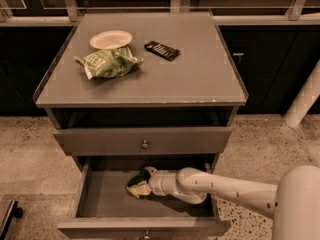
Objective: Pick sponge from middle drawer and place on counter
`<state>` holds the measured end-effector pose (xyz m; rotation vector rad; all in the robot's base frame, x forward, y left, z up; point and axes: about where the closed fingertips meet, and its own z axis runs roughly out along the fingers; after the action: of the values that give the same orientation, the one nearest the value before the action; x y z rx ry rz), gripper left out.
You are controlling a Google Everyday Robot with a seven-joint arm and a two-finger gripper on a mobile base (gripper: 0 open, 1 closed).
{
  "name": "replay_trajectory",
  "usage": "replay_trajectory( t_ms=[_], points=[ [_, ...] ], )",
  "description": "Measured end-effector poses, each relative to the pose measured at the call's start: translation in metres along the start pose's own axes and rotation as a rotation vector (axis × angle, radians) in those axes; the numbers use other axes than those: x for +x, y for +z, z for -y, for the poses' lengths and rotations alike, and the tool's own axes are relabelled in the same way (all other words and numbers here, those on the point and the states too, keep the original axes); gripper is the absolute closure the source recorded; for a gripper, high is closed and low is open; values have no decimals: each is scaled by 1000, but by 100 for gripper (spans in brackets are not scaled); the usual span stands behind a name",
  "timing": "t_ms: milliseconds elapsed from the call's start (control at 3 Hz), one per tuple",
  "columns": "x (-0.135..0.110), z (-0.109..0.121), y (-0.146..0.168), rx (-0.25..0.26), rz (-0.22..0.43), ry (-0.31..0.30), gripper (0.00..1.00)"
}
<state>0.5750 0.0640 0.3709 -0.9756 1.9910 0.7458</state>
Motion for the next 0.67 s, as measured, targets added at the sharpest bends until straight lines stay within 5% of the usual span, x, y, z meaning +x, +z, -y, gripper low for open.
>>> replay_trajectory(
  t_ms=[333, 667],
  points=[
    [-19, -24, -40, -77, 16, 11, 100],
    [-40, -55, -104, -63, 12, 37, 100]
  ],
)
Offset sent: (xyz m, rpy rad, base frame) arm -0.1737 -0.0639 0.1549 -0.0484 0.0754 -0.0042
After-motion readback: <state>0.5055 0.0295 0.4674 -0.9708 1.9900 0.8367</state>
